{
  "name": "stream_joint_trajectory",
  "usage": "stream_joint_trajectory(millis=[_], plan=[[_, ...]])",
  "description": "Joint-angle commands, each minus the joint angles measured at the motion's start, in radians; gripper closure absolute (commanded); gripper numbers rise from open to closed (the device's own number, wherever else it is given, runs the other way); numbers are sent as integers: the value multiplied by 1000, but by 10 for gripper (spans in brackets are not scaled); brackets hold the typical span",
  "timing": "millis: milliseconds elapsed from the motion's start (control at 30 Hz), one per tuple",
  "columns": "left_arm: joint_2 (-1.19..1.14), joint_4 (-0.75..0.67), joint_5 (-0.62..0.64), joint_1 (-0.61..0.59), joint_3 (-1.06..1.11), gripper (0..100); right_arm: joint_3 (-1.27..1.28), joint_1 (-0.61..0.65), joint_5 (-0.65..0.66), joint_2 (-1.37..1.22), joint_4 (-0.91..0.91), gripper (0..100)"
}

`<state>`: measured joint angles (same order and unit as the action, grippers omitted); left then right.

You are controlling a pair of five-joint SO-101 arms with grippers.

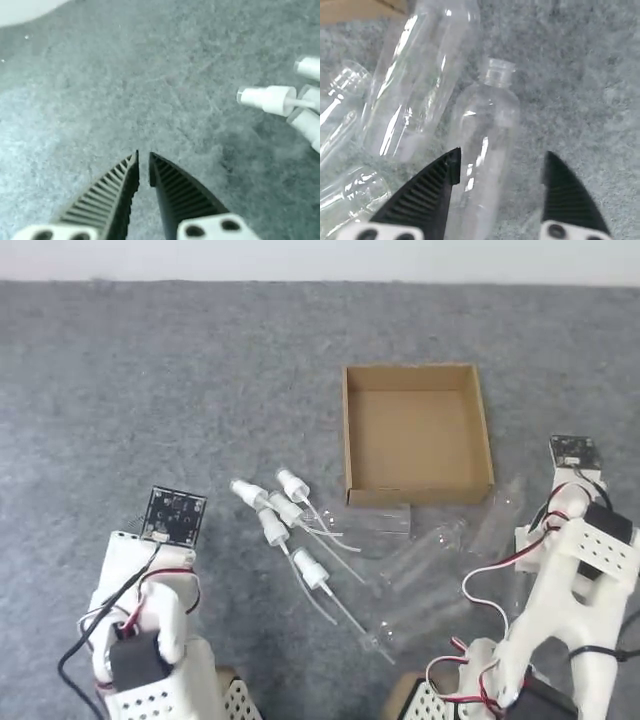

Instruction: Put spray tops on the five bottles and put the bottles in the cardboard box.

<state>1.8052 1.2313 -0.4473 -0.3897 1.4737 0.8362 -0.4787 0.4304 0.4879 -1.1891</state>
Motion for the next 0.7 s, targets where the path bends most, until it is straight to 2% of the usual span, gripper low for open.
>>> stream_joint_trajectory(millis=[0, 100, 167, 333, 433, 567, 667], plan=[[14, 15, -9, -3, -105, 893, -94, -12, 35, 12, 1, 742], [-3, 34, -9, -3, -197, 832, -94, -12, 46, 4, 61, 775], [-68, 52, -9, 2, -300, 830, -95, -5, 44, -39, 82, 805], [-422, 138, 5, 3, -619, 858, -100, -13, 43, -217, 179, 801], [-654, 195, 75, 3, -777, 856, -100, -13, 43, -297, 211, 779], [-887, 216, 150, 18, -874, 856, -98, -13, 43, -340, 249, 800], [-985, 216, 184, 91, -871, 856, -98, -15, 46, -343, 245, 831]])
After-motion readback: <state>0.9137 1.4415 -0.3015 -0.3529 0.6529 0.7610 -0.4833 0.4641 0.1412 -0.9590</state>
